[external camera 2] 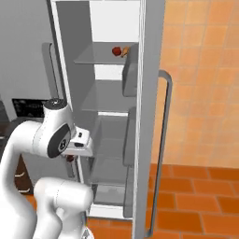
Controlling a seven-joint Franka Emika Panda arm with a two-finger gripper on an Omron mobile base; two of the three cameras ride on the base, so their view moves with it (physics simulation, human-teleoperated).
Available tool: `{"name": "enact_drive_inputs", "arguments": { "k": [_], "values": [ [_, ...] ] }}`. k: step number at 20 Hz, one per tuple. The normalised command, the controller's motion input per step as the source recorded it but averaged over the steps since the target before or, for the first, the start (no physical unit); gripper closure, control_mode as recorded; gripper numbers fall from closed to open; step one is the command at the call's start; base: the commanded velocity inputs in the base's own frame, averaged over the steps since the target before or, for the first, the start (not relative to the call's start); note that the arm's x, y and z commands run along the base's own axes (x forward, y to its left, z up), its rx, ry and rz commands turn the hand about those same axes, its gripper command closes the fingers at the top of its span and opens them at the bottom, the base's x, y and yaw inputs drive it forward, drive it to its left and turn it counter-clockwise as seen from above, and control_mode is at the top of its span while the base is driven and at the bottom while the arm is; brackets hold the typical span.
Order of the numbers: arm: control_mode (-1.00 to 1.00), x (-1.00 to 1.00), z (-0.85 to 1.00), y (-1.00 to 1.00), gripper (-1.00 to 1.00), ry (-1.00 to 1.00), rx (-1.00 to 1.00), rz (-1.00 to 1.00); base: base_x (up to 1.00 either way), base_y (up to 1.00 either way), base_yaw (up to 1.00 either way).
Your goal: Place one bell pepper and one chicken drumstick in each tupperware on the nearby counter, to pack two identical lunches.
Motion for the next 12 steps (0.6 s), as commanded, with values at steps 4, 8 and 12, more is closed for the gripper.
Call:
{"name": "enact_drive_inputs", "arguments": {
  "k": [4,8,12],
  "values": [
    [1.0,0.0,0.0,0.0,1.0,0.0,0.0,0.0,-0.62,0.98,0.11],
    [1.0,0.0,0.0,0.0,1.0,0.0,0.0,0.0,-0.44,1.0,0.22],
    [1.0,0.0,0.0,0.0,1.0,0.0,0.0,0.0,-0.16,1.0,0.19]
  ]
}}
